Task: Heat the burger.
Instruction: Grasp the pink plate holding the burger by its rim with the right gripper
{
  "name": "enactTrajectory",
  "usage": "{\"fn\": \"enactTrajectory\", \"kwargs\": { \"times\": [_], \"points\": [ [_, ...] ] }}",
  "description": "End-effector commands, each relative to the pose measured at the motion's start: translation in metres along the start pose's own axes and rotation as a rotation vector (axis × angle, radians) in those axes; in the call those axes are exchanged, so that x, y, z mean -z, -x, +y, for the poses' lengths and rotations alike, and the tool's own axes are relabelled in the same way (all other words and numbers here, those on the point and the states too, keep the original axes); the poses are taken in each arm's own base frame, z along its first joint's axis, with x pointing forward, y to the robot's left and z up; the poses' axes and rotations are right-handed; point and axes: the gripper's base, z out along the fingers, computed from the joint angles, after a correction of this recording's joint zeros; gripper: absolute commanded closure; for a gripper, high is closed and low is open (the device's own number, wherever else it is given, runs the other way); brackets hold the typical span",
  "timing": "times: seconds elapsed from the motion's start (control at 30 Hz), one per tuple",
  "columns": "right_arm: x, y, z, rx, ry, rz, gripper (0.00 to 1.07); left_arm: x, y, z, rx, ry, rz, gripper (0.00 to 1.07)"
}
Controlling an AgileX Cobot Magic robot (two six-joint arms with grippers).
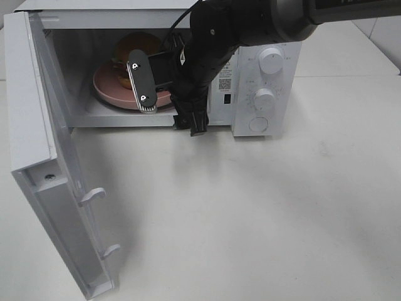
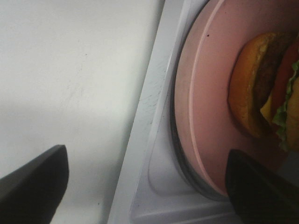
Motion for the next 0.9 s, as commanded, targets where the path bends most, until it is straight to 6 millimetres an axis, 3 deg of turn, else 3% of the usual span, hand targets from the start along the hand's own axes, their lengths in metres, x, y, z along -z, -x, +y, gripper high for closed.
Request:
{"fn": "enactTrajectory", "kwargs": {
  "times": [0.03,0.67,0.9],
  "points": [
    [-0.010,0.003,-0.004,-0.010,-0.008,-0.002,0.21,0.002,-0.001,-0.001,0.004,-0.004,-0.017,0.09],
    [-0.067,0.005,-0.020,-0.069,-0.018,0.006,0.24,0.002,-0.001,-0.001,0.004,-0.004,-0.017,0.09],
    [-0.078,0.006,-0.022,-0.077,-0.034,-0.004,0.25,0.002,-0.001,-0.001,0.004,-0.004,-0.017,0.09]
  ]
}}
